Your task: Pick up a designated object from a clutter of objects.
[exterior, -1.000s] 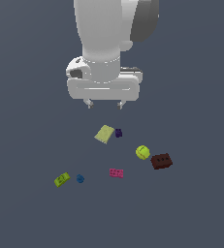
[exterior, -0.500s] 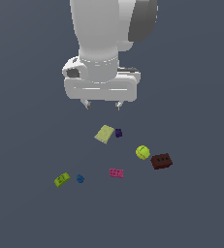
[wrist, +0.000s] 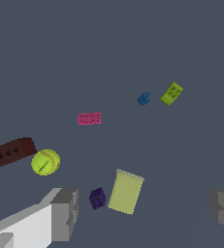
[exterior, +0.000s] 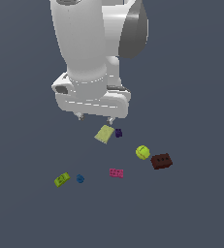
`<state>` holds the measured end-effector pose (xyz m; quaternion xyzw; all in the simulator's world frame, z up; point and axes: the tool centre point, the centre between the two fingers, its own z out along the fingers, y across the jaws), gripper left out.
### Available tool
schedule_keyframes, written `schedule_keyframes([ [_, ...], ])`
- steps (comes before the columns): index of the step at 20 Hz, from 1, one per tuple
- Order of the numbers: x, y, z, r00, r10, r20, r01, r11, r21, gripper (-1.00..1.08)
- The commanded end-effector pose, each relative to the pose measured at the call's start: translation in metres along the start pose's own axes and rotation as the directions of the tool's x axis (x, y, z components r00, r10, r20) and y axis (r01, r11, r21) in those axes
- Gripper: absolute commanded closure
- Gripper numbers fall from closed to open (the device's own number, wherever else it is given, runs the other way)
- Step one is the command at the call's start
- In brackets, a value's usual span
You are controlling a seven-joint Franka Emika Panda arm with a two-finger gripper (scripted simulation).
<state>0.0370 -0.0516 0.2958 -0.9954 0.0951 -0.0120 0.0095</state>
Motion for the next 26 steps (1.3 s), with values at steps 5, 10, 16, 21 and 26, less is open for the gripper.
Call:
schedule_keyframes([
  [5,0.039,0.024,0.035,0.991,0.134,0.006,-0.134,0.991,0.004,-0.92],
  [10,0.068,0.047,0.07,0.97,0.245,0.01,-0.245,0.97,0.002,-0.92],
  [16,0.097,0.078,0.116,0.929,0.37,0.012,-0.37,0.929,-0.004,-0.92],
  [21,0.116,0.105,0.158,0.884,0.467,0.011,-0.466,0.884,-0.013,-0.92],
  [26,0.127,0.127,0.193,0.843,0.538,0.009,-0.538,0.843,-0.021,-0.92],
])
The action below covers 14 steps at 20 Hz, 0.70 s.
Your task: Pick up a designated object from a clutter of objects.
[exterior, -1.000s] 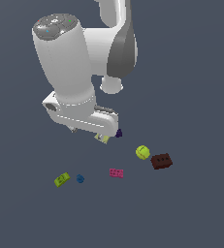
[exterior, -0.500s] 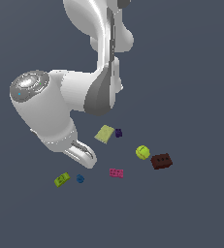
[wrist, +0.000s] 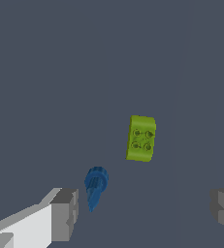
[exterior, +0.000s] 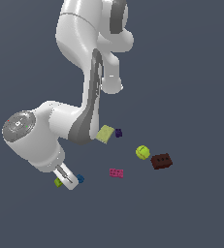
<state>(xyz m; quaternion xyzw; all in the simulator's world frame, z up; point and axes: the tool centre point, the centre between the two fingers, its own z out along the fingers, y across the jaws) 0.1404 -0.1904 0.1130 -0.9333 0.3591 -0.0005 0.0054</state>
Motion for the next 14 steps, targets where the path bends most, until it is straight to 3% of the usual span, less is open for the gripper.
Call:
schedule_keyframes([
  [1,0.009,0.005,0.016,0.999,0.037,-0.002,-0.037,0.999,-0.003,-0.92],
  [14,0.025,0.019,0.049,0.994,0.109,-0.003,-0.109,0.994,-0.011,-0.92],
])
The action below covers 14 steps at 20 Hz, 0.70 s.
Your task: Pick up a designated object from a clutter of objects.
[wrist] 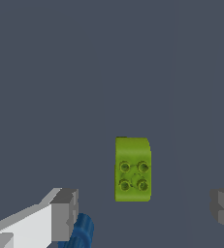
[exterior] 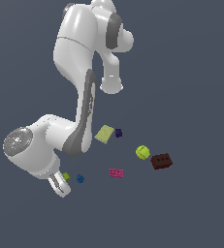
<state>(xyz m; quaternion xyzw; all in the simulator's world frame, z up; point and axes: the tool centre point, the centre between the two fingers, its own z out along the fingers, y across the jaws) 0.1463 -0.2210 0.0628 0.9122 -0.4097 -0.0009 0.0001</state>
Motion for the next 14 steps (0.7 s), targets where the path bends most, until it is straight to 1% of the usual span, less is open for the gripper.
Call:
schedule_keyframes([
  [1,0.0,0.0,0.0,1.0,0.0,-0.001,0.0,1.0,0.0,-0.92],
  [5,0.0,0.0,0.01,1.0,0.0,-0.001,0.0,1.0,0.001,-0.92],
  [11,0.0,0.0,0.041,1.0,0.002,-0.001,-0.002,1.0,0.001,-0.92],
  [14,0.0,0.0,0.05,1.0,0.003,-0.001,-0.003,1.0,0.001,-0.92],
])
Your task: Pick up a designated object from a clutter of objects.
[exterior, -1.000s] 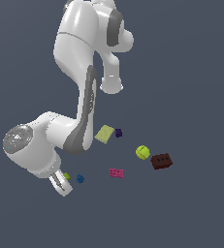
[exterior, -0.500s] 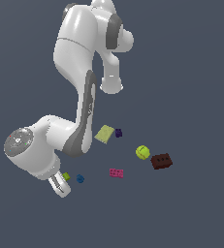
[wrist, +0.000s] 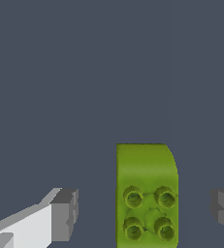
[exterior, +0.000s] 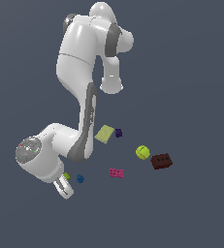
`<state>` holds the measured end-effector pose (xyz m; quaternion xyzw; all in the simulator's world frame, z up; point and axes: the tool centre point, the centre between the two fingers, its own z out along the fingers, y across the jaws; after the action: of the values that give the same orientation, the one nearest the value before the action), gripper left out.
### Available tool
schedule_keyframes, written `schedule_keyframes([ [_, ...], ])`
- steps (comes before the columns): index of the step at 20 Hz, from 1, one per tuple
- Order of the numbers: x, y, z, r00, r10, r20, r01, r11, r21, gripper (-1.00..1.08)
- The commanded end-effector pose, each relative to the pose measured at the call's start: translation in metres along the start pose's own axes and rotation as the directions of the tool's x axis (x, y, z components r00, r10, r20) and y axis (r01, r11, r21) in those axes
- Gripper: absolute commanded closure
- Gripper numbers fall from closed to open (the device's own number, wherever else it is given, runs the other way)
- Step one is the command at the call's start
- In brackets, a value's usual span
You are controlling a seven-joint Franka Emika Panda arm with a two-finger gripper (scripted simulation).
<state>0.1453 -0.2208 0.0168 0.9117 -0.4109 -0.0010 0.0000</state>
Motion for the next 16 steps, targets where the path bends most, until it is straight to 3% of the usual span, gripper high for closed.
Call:
schedule_keyframes([
  [1,0.0008,-0.0006,0.005,1.0,0.0,-0.001,0.0,1.0,0.001,-0.92],
  [4,0.0017,-0.0009,0.0045,1.0,0.0,-0.001,0.0,1.0,0.001,-0.92],
  [5,0.0017,-0.0009,0.0045,1.0,0.0,-0.001,0.0,1.0,0.001,1.08],
  [16,0.0014,-0.0009,0.0043,1.0,0.0,-0.001,0.0,1.0,0.001,1.08],
])
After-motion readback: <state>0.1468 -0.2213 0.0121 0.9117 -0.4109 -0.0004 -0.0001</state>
